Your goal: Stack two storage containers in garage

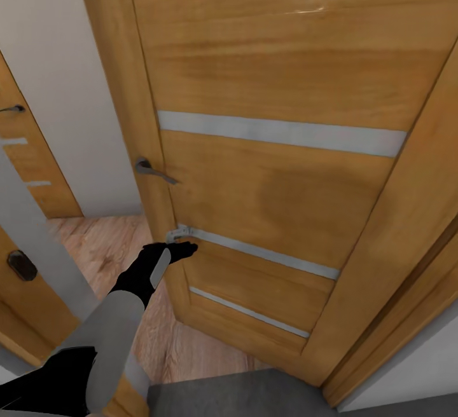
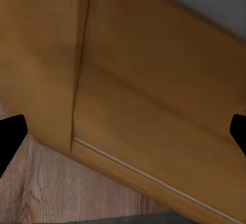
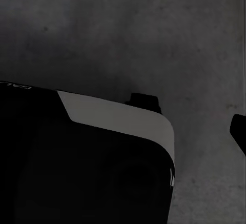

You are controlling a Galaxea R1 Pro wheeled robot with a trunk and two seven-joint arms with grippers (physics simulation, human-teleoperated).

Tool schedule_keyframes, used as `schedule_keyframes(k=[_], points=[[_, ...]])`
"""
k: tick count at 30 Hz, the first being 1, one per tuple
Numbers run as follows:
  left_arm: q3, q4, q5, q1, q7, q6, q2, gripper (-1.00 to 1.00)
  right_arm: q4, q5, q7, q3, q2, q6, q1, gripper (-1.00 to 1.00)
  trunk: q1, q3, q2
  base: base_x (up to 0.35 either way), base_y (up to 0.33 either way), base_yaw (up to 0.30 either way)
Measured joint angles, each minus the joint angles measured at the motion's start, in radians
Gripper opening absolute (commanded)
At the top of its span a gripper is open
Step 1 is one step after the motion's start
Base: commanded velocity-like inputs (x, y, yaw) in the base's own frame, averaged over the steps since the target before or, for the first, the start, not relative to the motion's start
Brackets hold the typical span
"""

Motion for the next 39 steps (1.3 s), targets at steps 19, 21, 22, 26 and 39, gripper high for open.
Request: schedule_keyframes(k=[19,21,22,26,39], points=[[-0.001,0.001,-0.014,0.0,0.001,0.001,-0.001,1.0,0.0,0.0,0.006,0.0,-0.004,0.0,0.0,1.0,0.0,0.0,0.0,0.163,-0.063,-0.052],[-0.001,0.001,-0.014,0.0,0.001,0.001,-0.002,1.0,0.0,-0.001,0.006,0.0,-0.005,0.0,0.0,1.0,0.0,0.001,0.0,0.089,-0.048,-0.211],[-0.001,0.001,-0.016,0.0,0.002,0.001,-0.002,1.0,0.0,-0.001,0.006,0.0,-0.006,0.0,0.0,1.0,0.0,0.002,0.0,0.044,-0.024,-0.236],[-0.002,0.001,-0.003,0.0,0.0,0.0,-0.004,1.0,0.0,-0.002,0.006,0.0,-0.005,0.0,0.0,1.0,0.001,0.004,0.0,0.012,-0.007,-0.14],[-0.004,0.002,0.005,0.001,-0.001,0.0,-0.003,1.0,0.0,-0.001,0.006,0.0,-0.005,0.0,0.0,1.0,0.0,0.004,0.0,0.221,-0.107,-0.007]])
